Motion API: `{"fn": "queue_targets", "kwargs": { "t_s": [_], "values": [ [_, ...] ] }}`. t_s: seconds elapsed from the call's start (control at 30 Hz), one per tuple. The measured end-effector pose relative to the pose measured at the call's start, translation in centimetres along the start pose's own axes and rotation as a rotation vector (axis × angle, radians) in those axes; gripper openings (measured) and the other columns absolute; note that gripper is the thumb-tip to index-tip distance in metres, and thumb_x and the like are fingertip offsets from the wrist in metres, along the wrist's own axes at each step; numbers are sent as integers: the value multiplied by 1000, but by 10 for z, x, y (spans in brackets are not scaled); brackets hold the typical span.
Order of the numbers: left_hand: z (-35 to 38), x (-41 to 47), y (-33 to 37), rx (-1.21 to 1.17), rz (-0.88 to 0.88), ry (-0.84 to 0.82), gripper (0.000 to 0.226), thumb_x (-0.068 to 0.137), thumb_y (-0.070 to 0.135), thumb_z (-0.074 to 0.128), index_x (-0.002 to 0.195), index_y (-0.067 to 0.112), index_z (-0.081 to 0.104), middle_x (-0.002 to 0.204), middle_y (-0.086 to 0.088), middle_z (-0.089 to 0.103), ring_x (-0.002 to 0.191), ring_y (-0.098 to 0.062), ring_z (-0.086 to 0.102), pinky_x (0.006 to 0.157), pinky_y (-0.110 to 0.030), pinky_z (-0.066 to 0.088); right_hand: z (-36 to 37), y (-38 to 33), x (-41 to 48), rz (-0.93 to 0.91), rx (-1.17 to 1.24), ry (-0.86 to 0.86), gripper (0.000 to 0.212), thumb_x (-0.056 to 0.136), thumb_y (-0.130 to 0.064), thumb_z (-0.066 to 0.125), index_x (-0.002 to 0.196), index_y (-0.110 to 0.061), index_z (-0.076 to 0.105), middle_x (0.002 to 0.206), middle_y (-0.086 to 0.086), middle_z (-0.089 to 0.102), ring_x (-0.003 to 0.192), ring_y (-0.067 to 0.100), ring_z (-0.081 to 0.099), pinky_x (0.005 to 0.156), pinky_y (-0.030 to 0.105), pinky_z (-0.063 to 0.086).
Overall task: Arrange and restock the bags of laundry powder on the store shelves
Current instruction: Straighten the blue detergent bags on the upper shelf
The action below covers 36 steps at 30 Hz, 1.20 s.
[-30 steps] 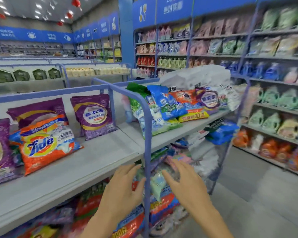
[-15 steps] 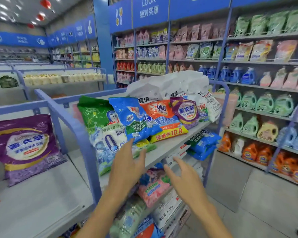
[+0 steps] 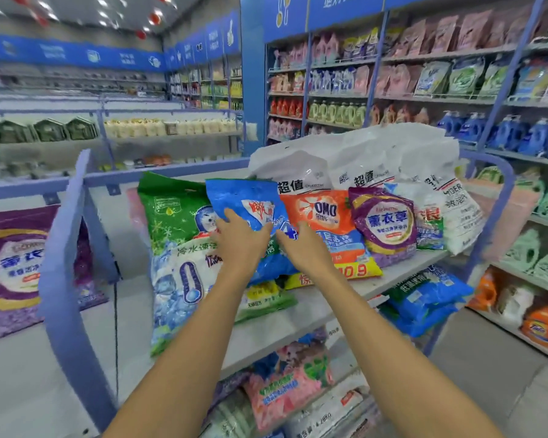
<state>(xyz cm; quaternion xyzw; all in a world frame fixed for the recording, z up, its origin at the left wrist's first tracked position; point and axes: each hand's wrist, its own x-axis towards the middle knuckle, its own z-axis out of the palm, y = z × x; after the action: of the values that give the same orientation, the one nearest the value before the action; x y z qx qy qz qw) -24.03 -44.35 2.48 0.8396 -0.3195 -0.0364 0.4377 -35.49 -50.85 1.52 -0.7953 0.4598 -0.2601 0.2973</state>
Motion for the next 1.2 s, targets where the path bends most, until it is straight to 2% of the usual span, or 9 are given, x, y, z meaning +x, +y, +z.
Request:
{"fn": "queue_targets", "kwargs": {
  "t_s": [0.13, 0.27, 0.53, 0.7, 0.8, 0.9, 1.0, 1.13, 1.2],
  "values": [
    [12, 10, 7, -34, -130, 148, 108, 74, 38, 87, 151, 9, 17, 150, -21, 22, 128, -45, 38, 92, -53, 46, 7, 3, 30, -33, -43, -34, 54, 92, -59, 60, 114, -10, 56, 110, 9, 66, 104, 33, 62, 81, 42, 49],
    [8, 8, 3, -270, -163, 200, 118, 65, 23, 96, 154, 6, 20, 154, -20, 30, 137, -39, 39, 106, -50, 44, -4, 0, 41, 77, 242, -190, 39, 78, -39, 83, 92, -10, 61, 83, 1, 64, 75, 20, 62, 68, 37, 47],
    [-7, -33, 0, -796, -292, 78, 85, 48, 1, 95, 124, 7, 55, 97, -10, 75, 88, -28, 74, 82, -49, 62, -28, 17, 14, 180, 716, -419, 33, 77, -5, 79, 109, 1, 72, 99, 20, 78, 78, 31, 73, 81, 49, 61],
    [-37, -73, 6, -927, -184, 15, 61, 68, 4, 92, 120, 8, 62, 101, -11, 78, 83, -20, 78, 72, -35, 64, -28, 41, -29, 156, 1123, -504, 33, 98, -3, 63, 124, -22, 60, 109, 5, 78, 87, 21, 78, 66, 37, 64],
    [-58, -107, 6, -879, -192, 27, 59, 69, 10, 92, 120, 17, 62, 98, -10, 78, 69, -13, 75, 54, -26, 57, -29, 42, -59, 118, 1171, -516, 42, 97, -5, 64, 135, -22, 53, 125, 9, 73, 103, 30, 75, 86, 54, 61],
    [-76, -145, -5, -737, -200, 155, 94, 63, 34, 96, 142, 29, 46, 101, -6, 68, 78, -13, 76, 70, -38, 61, -33, 39, -88, 81, 1094, -465, 53, 94, -8, 70, 142, -20, 52, 140, 5, 65, 117, 30, 69, 101, 57, 54],
    [-97, -192, -20, -712, -215, 149, 75, 67, 41, 89, 132, 29, 53, 101, 0, 69, 69, 1, 72, 66, -25, 55, -39, 27, -126, -26, 1065, -542, 37, 94, -2, 68, 126, -19, 61, 120, 9, 75, 105, 32, 74, 92, 54, 59],
    [-123, -251, -50, -797, -259, 77, 97, 60, 63, 88, 145, 40, 47, 132, 8, 69, 114, -17, 70, 102, -47, 51, -36, 7, -177, -94, 1119, -640, 35, 90, 2, 69, 118, -18, 66, 105, 6, 80, 92, 26, 77, 81, 41, 64],
    [-137, -278, -62, -793, -249, 117, 77, 69, 57, 86, 138, 41, 55, 132, 10, 68, 118, -17, 68, 102, -46, 50, -31, -2, -200, -101, 1147, -703, 34, 86, -6, 73, 117, -16, 67, 102, 4, 80, 91, 25, 78, 79, 39, 65]
  ]
}}
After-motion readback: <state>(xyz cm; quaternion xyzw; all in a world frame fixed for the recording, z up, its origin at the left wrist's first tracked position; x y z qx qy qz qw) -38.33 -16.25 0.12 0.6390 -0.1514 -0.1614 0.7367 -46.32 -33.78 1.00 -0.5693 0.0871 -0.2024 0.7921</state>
